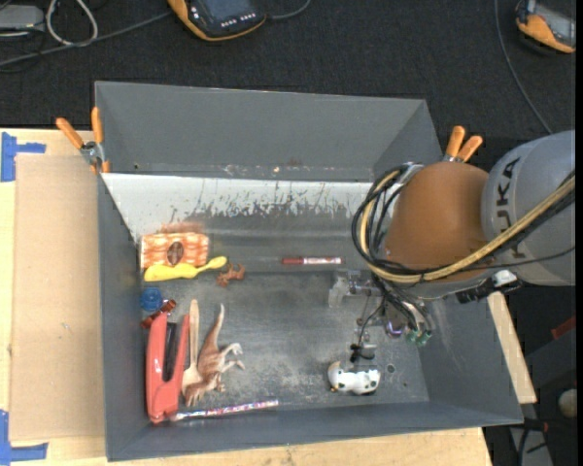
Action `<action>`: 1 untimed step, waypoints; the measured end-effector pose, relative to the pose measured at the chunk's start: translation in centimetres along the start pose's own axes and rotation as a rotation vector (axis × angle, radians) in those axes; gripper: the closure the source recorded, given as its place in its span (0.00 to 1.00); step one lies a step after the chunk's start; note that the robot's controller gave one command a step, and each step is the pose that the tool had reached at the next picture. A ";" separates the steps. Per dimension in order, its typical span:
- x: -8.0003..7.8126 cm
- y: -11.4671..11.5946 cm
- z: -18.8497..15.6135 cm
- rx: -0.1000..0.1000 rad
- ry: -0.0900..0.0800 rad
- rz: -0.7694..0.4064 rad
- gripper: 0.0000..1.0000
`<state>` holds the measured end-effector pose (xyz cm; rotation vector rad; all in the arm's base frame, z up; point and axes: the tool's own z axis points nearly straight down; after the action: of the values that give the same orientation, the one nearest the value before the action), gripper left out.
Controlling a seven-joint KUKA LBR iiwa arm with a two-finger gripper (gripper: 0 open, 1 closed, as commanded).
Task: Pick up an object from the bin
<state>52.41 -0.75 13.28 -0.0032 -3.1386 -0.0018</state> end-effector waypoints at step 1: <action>-3.3 -2.1 -3.7 0.000 -0.003 0.029 0.00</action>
Offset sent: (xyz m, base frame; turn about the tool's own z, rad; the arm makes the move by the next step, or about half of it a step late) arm -0.0194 -0.0476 -0.0196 -0.3406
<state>55.72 -2.87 17.00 -0.0484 -3.1414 -0.0009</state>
